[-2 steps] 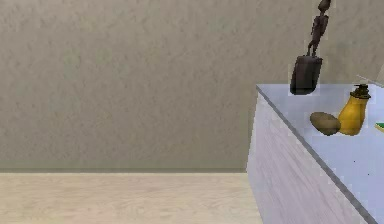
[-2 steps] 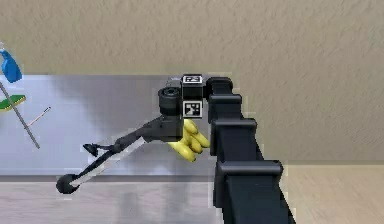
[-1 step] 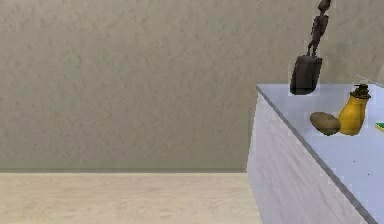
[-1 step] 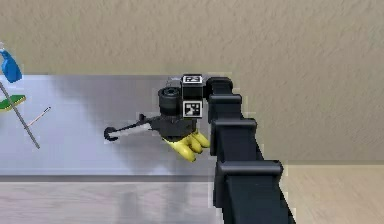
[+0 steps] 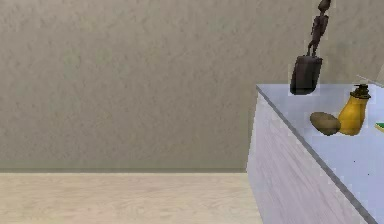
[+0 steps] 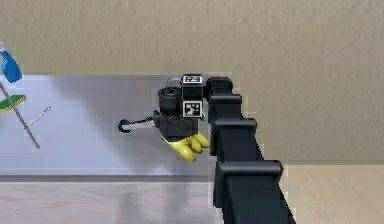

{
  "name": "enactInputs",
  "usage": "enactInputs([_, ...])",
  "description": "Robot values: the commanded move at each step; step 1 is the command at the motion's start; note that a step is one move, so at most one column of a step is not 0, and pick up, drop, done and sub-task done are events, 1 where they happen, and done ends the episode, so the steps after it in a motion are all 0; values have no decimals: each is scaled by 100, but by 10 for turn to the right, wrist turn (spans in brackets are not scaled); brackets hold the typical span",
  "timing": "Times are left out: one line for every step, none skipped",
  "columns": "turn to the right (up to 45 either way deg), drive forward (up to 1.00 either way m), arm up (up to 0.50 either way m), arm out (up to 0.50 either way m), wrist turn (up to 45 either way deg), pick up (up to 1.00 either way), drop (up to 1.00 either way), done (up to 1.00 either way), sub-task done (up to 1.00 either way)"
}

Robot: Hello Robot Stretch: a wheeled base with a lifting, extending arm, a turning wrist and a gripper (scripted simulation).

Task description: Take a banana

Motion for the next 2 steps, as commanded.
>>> enactInputs([0,0,0,0,0,100,0,0,0])
enactInputs([0,0,0,0,0,0,0,100,0])
